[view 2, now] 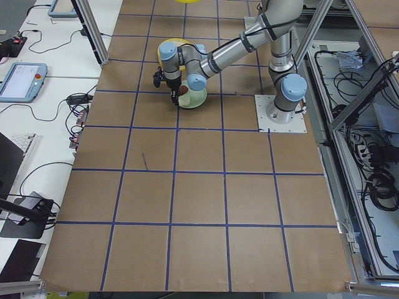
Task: Place buns in different layers of steamer
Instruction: 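Grasp the white bun on the green plate with the left gripper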
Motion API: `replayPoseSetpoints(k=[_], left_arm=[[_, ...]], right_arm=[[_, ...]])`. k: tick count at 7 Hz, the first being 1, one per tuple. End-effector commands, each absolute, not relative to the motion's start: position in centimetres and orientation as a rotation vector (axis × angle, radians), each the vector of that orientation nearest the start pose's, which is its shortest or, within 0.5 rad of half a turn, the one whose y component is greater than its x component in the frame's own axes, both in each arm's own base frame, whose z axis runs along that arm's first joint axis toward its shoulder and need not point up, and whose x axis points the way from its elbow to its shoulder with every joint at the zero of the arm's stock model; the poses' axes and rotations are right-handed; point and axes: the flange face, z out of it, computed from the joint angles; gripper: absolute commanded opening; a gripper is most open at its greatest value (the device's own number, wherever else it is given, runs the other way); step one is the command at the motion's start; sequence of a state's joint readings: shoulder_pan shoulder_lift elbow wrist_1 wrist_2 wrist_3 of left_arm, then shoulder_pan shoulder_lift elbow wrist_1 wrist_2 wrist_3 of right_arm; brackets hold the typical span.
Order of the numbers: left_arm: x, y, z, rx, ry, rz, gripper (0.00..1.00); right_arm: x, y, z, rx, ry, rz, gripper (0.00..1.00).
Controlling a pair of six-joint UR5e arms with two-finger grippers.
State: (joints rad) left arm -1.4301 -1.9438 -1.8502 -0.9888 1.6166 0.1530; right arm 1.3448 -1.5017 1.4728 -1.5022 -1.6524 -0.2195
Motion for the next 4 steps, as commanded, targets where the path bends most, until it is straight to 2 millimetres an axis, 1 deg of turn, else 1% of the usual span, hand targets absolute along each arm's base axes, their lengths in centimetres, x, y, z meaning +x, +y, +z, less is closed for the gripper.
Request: replayPoseSetpoints(k=[1,2,4], left_arm=[[-5.20,-56.82,21.18,-0.014,3.106,0.144,0.23],[-5.45,-56.46,21.06,-0.039,3.108,0.180,0.23],[-5.36,-56.64,21.27,-0.047,3.110,0.176,0.23]], right_arm=[[0.62,-53.28,49.18,0.007,3.210,0.098,0.08],[0.62,-53.31,49.09,0.007,3.209,0.103,0.08],[0.61,-53.36,48.95,0.007,3.208,0.106,0.08]])
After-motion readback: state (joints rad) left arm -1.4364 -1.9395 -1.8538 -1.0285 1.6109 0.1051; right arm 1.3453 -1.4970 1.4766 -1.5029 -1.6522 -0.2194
